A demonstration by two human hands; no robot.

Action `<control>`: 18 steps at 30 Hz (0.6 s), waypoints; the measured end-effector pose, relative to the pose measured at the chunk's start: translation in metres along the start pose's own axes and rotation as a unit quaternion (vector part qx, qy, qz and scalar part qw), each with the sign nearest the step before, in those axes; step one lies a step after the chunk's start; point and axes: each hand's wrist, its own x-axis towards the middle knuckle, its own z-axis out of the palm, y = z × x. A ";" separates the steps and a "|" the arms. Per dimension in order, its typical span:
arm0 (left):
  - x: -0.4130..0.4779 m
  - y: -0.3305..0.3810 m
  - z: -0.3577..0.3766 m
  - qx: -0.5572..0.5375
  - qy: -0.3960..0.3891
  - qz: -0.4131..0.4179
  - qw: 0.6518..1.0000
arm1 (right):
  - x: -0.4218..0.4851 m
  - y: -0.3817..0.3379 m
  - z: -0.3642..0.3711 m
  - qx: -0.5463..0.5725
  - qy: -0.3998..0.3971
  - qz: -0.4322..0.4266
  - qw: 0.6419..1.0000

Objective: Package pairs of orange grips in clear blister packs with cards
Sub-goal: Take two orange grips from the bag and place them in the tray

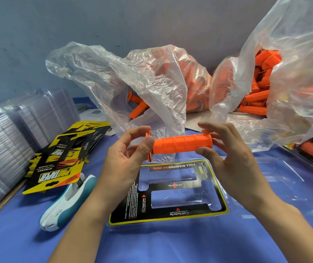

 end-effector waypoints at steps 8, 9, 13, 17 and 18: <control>-0.006 0.014 0.015 -0.046 0.026 0.062 0.997 | -0.004 0.000 0.003 -0.109 -0.039 -0.007 0.993; -0.007 0.017 0.019 -0.072 0.024 0.071 0.995 | -0.003 -0.001 0.002 -0.086 -0.036 0.011 0.996; -0.009 0.025 0.039 -0.142 -0.035 0.081 0.986 | 0.002 -0.015 0.005 0.109 -0.030 0.097 0.989; -0.014 0.022 0.051 -0.086 -0.021 0.073 0.993 | -0.001 -0.039 0.022 0.322 -0.056 0.162 0.931; -0.014 0.021 0.050 -0.088 0.007 0.068 0.994 | -0.002 -0.041 0.023 0.334 -0.068 0.164 0.926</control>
